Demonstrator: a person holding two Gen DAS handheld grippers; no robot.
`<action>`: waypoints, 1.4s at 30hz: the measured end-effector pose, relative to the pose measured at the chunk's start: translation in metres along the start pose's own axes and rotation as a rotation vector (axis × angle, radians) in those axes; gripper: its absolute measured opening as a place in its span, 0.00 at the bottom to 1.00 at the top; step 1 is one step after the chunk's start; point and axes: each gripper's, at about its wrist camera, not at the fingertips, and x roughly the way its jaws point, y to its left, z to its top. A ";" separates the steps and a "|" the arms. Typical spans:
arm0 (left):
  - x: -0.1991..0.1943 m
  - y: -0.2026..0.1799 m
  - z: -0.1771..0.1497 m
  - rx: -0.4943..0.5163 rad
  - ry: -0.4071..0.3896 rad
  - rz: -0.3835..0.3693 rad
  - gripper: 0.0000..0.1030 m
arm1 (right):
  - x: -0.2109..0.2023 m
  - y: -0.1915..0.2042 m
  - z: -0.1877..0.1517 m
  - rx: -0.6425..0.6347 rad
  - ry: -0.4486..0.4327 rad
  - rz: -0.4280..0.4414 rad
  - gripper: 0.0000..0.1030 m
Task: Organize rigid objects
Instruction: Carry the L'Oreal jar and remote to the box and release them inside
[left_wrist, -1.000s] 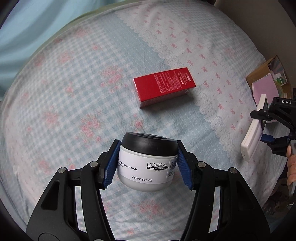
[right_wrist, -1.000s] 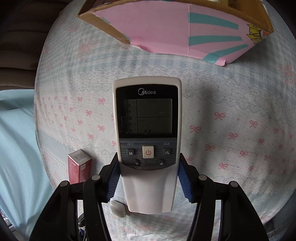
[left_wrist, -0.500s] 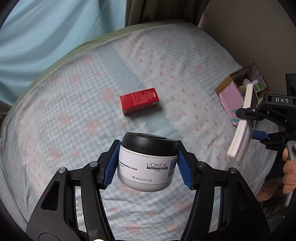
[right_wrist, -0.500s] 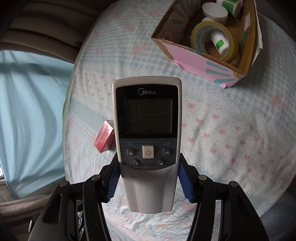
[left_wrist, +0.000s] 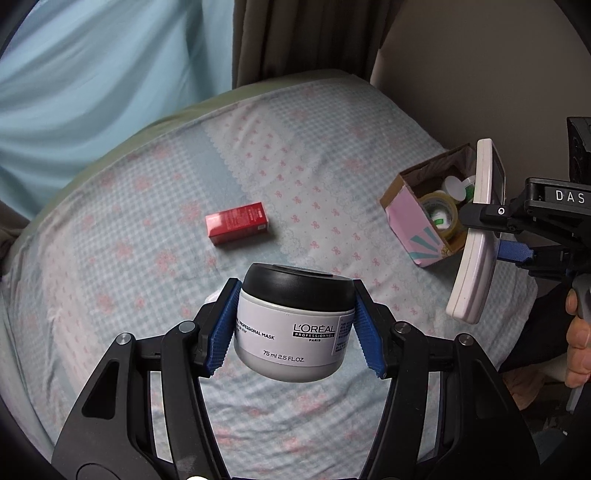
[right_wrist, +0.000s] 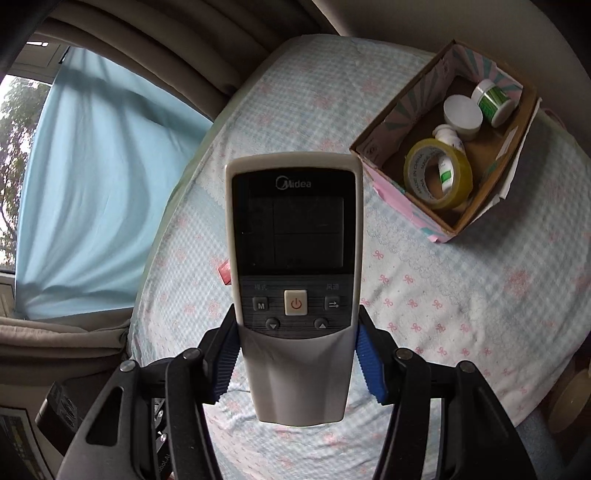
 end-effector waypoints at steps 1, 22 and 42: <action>-0.003 -0.008 0.001 0.001 -0.005 0.007 0.54 | -0.006 -0.002 0.004 -0.019 -0.004 0.007 0.52; 0.055 -0.224 0.073 -0.007 -0.015 -0.008 0.54 | -0.074 -0.126 0.162 -0.183 -0.042 0.011 0.52; 0.238 -0.295 0.142 0.067 0.144 -0.055 0.54 | 0.005 -0.204 0.255 -0.172 0.034 -0.019 0.52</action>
